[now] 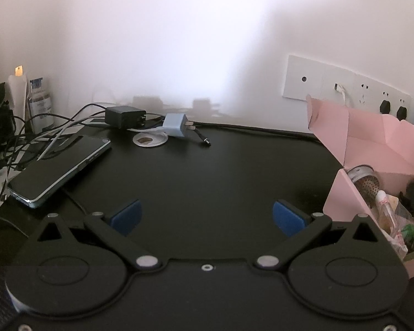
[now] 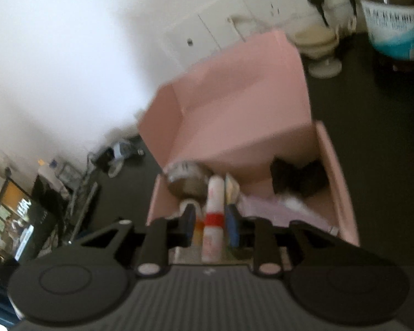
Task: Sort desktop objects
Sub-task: 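Lower the red-banded tube into the box and open the right tool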
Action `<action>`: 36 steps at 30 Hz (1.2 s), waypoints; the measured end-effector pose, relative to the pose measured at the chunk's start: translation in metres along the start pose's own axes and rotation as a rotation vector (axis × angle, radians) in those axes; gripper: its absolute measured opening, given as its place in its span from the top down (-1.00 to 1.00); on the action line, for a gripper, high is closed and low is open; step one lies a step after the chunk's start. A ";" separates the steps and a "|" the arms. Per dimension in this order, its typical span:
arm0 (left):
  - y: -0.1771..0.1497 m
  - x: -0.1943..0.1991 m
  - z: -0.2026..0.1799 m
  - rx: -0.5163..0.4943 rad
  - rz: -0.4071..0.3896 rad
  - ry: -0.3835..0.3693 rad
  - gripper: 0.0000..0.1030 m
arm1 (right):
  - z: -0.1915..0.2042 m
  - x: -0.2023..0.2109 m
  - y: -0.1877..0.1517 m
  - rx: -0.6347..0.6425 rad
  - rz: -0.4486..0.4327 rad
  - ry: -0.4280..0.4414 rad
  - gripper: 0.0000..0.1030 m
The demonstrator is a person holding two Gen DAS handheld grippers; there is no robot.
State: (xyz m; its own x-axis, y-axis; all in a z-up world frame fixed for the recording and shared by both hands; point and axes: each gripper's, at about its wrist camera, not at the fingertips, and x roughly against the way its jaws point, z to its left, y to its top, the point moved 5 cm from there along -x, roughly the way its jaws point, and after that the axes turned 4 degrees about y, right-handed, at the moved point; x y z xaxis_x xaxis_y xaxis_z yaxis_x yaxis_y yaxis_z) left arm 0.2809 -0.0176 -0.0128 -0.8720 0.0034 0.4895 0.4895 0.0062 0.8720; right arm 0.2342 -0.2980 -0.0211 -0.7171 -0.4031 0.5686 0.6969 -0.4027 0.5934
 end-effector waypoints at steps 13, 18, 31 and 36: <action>-0.001 0.003 -0.002 -0.018 -0.008 -0.007 -1.00 | 0.038 -0.042 0.024 0.152 -0.093 0.013 0.52; -0.001 0.003 -0.003 -0.016 -0.006 -0.007 -1.00 | 0.034 -0.047 0.027 0.137 -0.069 0.005 0.52; -0.001 0.005 -0.006 -0.035 -0.017 -0.010 -1.00 | 0.021 -0.038 0.027 -0.030 0.000 0.066 0.42; 0.000 0.004 -0.006 -0.032 -0.014 -0.007 -1.00 | 0.033 -0.049 0.028 0.111 -0.026 0.018 0.41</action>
